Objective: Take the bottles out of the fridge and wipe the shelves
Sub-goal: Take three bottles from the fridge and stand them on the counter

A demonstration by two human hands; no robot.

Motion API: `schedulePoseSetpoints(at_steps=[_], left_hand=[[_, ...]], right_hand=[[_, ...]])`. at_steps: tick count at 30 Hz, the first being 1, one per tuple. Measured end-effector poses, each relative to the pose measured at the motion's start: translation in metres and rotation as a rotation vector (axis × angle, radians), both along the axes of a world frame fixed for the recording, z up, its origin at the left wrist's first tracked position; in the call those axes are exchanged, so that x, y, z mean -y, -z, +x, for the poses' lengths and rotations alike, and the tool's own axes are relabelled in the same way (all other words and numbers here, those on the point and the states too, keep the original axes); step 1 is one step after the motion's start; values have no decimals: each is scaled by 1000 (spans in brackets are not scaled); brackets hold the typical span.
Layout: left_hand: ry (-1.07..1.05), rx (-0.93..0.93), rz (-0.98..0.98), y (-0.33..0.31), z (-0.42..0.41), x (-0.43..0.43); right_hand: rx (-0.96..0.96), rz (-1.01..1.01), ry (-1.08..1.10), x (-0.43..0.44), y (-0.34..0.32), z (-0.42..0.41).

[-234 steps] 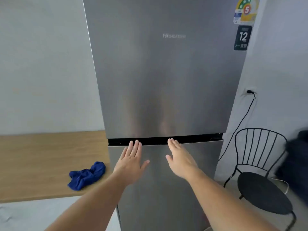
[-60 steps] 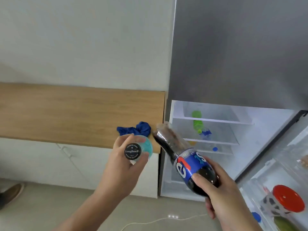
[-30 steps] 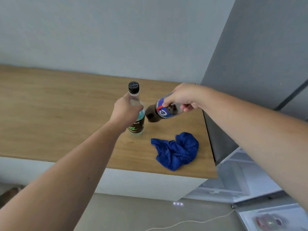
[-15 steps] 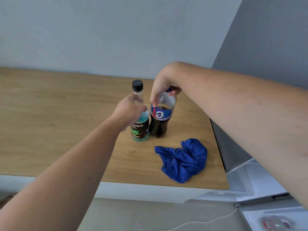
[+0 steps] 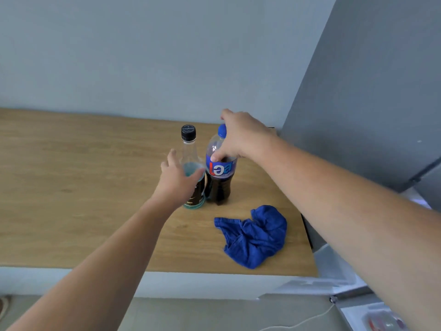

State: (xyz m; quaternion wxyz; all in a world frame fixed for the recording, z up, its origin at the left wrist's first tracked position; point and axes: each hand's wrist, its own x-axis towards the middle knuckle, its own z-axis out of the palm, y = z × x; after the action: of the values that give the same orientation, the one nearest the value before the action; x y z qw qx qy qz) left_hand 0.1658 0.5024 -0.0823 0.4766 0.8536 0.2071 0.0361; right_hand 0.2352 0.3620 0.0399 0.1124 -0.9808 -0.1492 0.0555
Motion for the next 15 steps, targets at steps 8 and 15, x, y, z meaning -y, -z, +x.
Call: schedulePoseSetpoints(at_steps=[8,15], left_hand=[[182,483,129,35,-129,116],[860,370,-34,86,-175,272]], right_hand=[[384,478,139,155,94,-177],[306,517,486,339,199,-247]])
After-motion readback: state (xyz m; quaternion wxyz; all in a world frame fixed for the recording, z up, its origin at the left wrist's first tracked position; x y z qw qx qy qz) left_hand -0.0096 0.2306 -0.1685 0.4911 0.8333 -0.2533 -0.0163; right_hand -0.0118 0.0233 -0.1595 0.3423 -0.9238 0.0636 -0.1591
